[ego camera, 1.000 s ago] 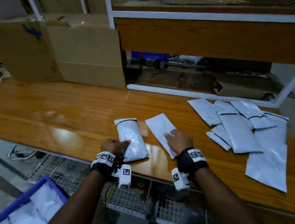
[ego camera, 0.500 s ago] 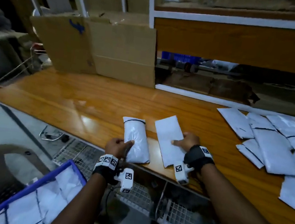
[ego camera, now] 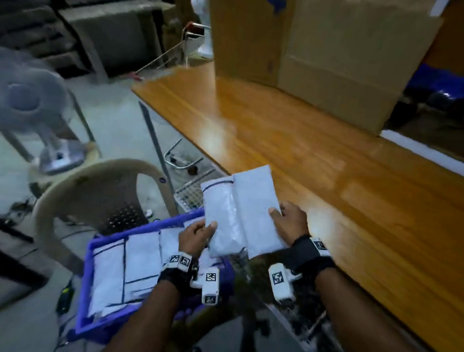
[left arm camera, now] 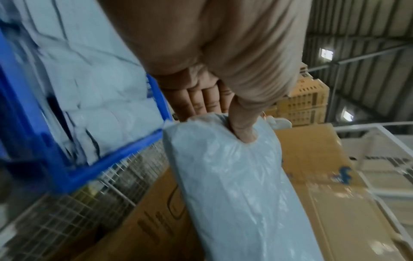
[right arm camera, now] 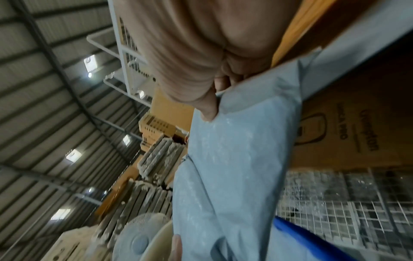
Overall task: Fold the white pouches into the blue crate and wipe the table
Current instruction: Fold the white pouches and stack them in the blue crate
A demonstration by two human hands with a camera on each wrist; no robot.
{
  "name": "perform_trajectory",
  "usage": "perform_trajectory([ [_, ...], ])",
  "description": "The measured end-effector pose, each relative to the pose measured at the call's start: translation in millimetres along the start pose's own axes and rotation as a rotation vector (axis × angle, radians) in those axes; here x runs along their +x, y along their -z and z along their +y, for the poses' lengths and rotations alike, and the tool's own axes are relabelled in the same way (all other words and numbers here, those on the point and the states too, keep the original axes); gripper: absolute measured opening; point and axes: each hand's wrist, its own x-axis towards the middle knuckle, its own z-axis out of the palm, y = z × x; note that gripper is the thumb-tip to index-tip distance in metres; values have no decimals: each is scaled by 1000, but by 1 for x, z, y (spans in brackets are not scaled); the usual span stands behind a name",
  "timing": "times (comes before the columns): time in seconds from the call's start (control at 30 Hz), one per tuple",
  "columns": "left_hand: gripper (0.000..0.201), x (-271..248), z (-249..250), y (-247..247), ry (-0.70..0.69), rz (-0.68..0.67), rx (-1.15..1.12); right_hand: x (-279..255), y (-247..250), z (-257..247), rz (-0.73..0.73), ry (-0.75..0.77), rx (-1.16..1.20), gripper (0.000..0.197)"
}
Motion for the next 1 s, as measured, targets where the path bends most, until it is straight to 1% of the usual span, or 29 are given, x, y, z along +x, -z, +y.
perform_trajectory([
  [0.03,71,10,-13,20,41,13,-30,4,-20,-11,-32,16,-3,22],
  [0.07,70,18,-23,40,71,26,-59,9,-40,-21,-74,29,2,23],
  [0.13,57,23,-35,78,120,91,-57,20,-85,-32,-153,29,-5,27],
  [0.17,56,27,-45,97,140,127,-36,24,-107,-37,-182,10,-22,29],
  [0.23,65,40,-71,136,180,174,-13,28,-148,-46,-232,-26,-24,25],
  [0.27,66,42,-77,152,201,195,0,30,-167,-50,-255,-35,-10,21],
  [0.3,60,39,-75,166,213,219,13,32,-185,-52,-282,-52,-17,17],
  [0.33,49,40,-78,181,233,234,32,33,-204,-53,-312,-64,-36,14],
  [0.37,38,41,-80,194,240,249,54,35,-221,-52,-334,-77,-58,15],
  [0.4,33,44,-85,207,256,250,86,38,-238,-52,-348,-84,-69,16],
  [0.43,39,52,-99,221,279,246,133,39,-253,-50,-361,-112,-77,16],
  [0.47,53,58,-107,231,308,243,177,42,-267,-47,-366,-132,-80,16],
  [0.5,64,72,-125,242,343,240,221,45,-280,-45,-370,-151,-82,20],
  [0.53,71,86,-144,252,360,229,279,49,-294,-41,-373,-163,-84,22],
  [0.57,74,92,-150,257,370,213,337,52,-306,-38,-385,-178,-92,24],
  [0.6,71,89,-138,256,394,189,376,56,-317,-35,-400,-183,-111,25],
  [0.63,63,90,-133,255,406,188,390,60,-328,-32,-410,-195,-139,27],
  [0.7,48,98,-137,254,428,186,408,67,-347,-25,-401,-216,-169,31],
  [0.73,47,104,-143,252,432,180,417,70,-355,-21,-396,-223,-174,32],
  [0.83,52,114,-157,242,444,143,446,78,-376,-7,-378,-258,-176,36],
  [0.9,52,117,-165,235,434,175,473,80,-385,3,-370,-285,-177,40],
  [0.93,52,116,-168,232,428,193,474,78,-388,7,-373,-287,-179,44],
  [1.0,56,113,-166,229,393,229,486,74,-389,9,-382,-266,-190,58],
])
